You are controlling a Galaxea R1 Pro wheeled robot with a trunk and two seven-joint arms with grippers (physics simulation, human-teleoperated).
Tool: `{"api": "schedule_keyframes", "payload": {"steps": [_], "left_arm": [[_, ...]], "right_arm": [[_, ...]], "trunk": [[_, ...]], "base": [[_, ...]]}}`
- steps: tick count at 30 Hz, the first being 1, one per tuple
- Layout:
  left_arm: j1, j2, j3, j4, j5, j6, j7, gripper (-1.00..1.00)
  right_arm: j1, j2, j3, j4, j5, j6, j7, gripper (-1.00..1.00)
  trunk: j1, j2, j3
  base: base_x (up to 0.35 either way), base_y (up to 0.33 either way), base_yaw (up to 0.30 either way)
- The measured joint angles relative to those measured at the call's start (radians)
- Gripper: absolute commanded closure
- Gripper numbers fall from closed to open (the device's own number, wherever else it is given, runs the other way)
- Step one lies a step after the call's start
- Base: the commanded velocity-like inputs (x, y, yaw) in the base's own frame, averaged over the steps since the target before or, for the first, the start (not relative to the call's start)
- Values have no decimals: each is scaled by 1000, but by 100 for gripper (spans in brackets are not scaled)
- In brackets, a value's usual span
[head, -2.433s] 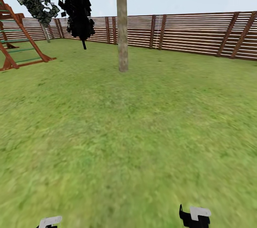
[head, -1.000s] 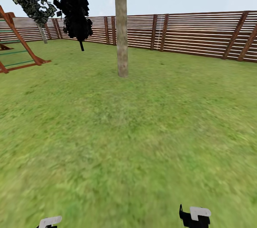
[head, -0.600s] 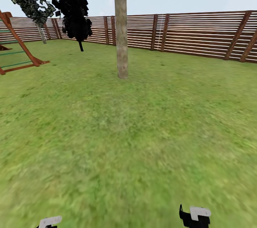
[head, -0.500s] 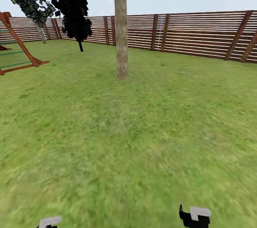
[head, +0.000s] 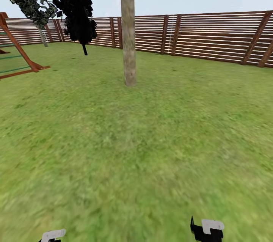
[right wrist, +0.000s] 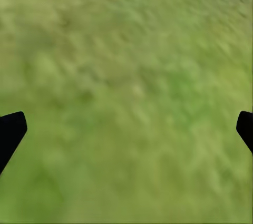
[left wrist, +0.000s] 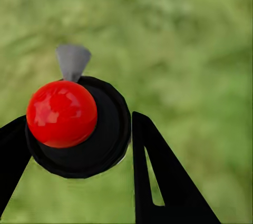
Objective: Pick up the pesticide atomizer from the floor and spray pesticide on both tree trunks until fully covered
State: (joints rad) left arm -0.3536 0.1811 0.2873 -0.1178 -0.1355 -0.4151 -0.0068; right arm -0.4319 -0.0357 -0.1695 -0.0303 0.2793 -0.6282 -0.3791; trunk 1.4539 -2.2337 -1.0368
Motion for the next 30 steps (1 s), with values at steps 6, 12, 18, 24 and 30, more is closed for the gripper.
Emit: {"api": "schedule_keyframes", "payload": {"steps": [6,12,18,24,30], "left_arm": [[0,0,0,-1,0,0,0,100],[0,0,0,0,0,0,0,100],[0,0,0,0,0,0,0,100],[0,0,0,0,0,0,0,100],[0,0,0,0,0,0,0,100]], "right_arm": [[0,0,0,0,0,0,0,-100],[0,0,0,0,0,0,0,-100],[0,0,0,0,0,0,0,-100],[0,0,0,0,0,0,0,-100],[0,0,0,0,0,0,0,-100]], "trunk": [[0,0,0],[0,0,0],[0,0,0],[0,0,0],[0,0,0]], "base": [[338,0,0],[338,0,0],[338,0,0],[338,0,0],[338,0,0]]}}
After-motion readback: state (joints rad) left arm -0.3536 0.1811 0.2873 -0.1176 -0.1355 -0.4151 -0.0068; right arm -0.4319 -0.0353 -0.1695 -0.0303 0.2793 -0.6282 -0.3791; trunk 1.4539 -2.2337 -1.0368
